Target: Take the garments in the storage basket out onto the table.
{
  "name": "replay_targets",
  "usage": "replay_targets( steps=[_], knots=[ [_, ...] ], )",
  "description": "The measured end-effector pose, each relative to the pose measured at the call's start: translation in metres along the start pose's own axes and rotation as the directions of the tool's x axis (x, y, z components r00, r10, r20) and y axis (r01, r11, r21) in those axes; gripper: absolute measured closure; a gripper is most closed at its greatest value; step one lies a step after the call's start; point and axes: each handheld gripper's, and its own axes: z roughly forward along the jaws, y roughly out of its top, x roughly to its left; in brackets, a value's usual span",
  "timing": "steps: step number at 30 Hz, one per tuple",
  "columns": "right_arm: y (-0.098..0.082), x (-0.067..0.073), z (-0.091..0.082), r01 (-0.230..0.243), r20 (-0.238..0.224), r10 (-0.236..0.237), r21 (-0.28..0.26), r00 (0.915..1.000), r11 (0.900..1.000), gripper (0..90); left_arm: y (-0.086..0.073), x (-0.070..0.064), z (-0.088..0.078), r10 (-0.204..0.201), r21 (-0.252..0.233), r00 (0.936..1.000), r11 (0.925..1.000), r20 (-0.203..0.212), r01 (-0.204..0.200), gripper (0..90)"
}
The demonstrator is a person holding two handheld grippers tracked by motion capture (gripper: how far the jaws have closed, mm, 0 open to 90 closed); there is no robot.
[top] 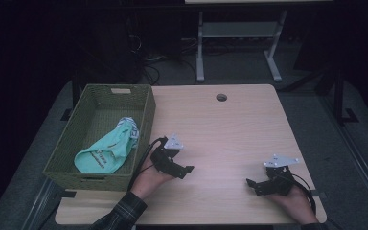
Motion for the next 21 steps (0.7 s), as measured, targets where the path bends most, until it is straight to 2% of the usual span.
replay_targets(
  steps=[21],
  knots=[
    [0.0, 0.0, 0.0, 0.0, 0.0, 0.0, 0.0, 1.0, 1.0, 1.4, 0.01, 0.001, -0.011, -0.005, -0.022, 0.9999, 0.9997, 0.014, 0.005, 13.4]
  ],
)
